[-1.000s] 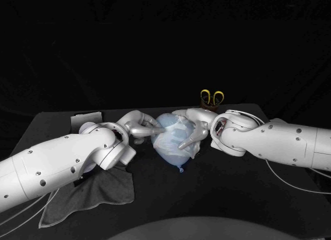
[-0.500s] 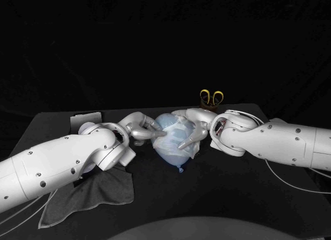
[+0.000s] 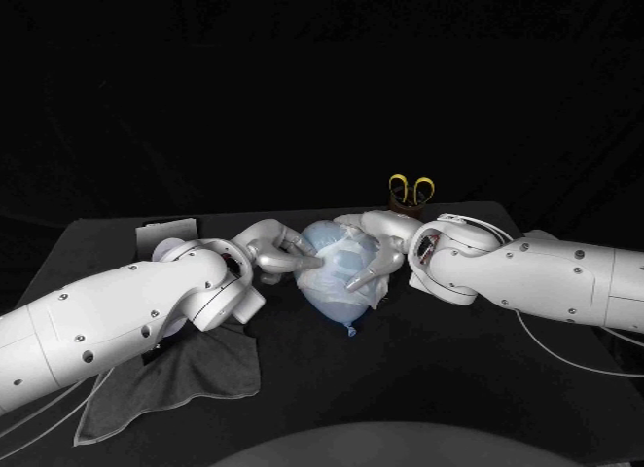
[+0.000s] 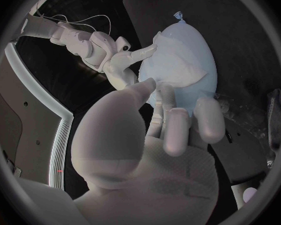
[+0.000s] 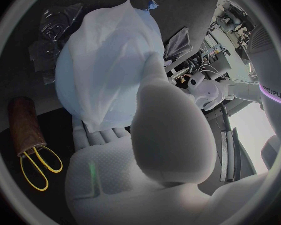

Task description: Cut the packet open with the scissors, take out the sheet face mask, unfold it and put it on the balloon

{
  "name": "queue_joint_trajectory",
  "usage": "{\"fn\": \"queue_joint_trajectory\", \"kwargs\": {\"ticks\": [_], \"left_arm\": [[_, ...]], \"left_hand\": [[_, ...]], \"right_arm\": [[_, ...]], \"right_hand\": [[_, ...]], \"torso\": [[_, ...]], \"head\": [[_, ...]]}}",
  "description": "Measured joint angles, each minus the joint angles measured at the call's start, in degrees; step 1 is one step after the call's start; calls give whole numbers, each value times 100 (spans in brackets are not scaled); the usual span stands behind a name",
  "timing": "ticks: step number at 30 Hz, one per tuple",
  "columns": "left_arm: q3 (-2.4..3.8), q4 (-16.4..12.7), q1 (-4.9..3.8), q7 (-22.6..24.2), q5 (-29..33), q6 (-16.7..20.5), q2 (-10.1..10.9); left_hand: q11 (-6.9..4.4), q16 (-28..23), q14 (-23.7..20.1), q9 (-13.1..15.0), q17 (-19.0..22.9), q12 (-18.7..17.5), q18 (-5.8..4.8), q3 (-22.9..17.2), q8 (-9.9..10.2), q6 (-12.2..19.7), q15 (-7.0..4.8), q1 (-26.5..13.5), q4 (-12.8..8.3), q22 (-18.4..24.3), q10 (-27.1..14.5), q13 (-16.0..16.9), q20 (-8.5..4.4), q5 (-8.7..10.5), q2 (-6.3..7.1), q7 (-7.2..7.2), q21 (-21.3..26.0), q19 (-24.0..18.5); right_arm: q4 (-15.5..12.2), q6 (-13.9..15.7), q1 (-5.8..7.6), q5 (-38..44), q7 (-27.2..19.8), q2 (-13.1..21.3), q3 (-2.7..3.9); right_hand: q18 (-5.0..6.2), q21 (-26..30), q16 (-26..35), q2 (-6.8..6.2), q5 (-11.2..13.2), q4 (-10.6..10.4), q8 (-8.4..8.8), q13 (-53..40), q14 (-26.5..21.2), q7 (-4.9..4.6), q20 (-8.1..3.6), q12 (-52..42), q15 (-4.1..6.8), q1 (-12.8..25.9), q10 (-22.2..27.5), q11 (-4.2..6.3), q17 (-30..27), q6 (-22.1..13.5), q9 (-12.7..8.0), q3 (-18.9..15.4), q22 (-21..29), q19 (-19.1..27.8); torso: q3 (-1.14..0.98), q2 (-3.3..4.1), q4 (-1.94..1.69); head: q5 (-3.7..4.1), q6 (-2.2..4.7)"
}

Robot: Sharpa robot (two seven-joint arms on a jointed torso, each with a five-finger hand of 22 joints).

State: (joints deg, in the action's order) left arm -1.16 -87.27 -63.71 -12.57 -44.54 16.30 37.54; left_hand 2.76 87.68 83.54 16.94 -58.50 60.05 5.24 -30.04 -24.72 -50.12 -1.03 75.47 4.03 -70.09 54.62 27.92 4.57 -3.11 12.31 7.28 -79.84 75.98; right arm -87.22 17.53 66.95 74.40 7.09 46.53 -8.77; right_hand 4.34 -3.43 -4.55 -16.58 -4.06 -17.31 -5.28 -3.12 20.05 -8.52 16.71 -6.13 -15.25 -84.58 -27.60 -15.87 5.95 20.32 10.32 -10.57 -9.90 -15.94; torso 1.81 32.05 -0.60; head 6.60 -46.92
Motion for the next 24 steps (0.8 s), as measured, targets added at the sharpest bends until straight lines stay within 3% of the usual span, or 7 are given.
{"fn": "queue_joint_trajectory", "kwargs": {"ticks": [8,10,16,18,24], "left_arm": [[-1,98,0,-15,1,-27,-97],[-3,116,-1,-20,2,-36,-122],[-3,143,-3,-38,2,-81,-164],[-3,151,-5,-42,2,-100,-175],[0,174,-6,-45,37,-128,-196]], "left_hand": [[40,-4,0,-125,167,75,-1,57,180,102,0,8,23,-215,122,-1,25,0,88,22,-131,174],[54,-35,0,-175,298,115,-56,95,251,154,0,0,17,-289,156,-1,36,0,107,17,-178,227],[21,-35,-23,-205,427,117,-89,111,256,98,23,2,33,-331,205,-2,45,0,104,47,-181,236],[17,-35,-21,-215,436,118,-89,110,233,-46,21,49,32,-331,225,-15,25,0,57,2,-180,256],[-77,-56,8,-228,499,84,-89,-236,74,-420,-75,294,-20,-275,172,-95,-18,0,-267,-125,-180,212]], "right_arm": [[-1,1,1,1,19,4,0],[-1,2,1,1,26,6,0],[2,2,1,2,42,9,-1],[2,2,0,3,44,9,-2],[2,1,-2,6,45,5,-3]], "right_hand": [[0,0,0,0,0,0,6,1,0,-1,0,12,0,0,-7,-22,-2,-1,-2,0,0,0],[0,0,0,0,0,0,6,3,0,-2,0,18,0,0,-17,-12,-3,-2,-3,0,1,0],[0,0,0,0,0,0,6,4,0,10,0,-3,0,0,-30,-3,-3,10,-4,0,1,0],[0,0,0,0,0,0,6,5,0,10,0,-3,0,0,-31,-4,-3,10,-4,0,1,0],[0,0,0,0,0,0,6,3,0,11,0,-2,0,0,-30,-5,-3,11,-5,0,1,0]], "torso": [[-2,0,2],[-2,-1,3],[-2,-2,1],[-1,-2,1],[-1,-2,-2]], "head": [[-3,-20],[-3,-24],[4,-28],[5,-30],[9,-37]]}}
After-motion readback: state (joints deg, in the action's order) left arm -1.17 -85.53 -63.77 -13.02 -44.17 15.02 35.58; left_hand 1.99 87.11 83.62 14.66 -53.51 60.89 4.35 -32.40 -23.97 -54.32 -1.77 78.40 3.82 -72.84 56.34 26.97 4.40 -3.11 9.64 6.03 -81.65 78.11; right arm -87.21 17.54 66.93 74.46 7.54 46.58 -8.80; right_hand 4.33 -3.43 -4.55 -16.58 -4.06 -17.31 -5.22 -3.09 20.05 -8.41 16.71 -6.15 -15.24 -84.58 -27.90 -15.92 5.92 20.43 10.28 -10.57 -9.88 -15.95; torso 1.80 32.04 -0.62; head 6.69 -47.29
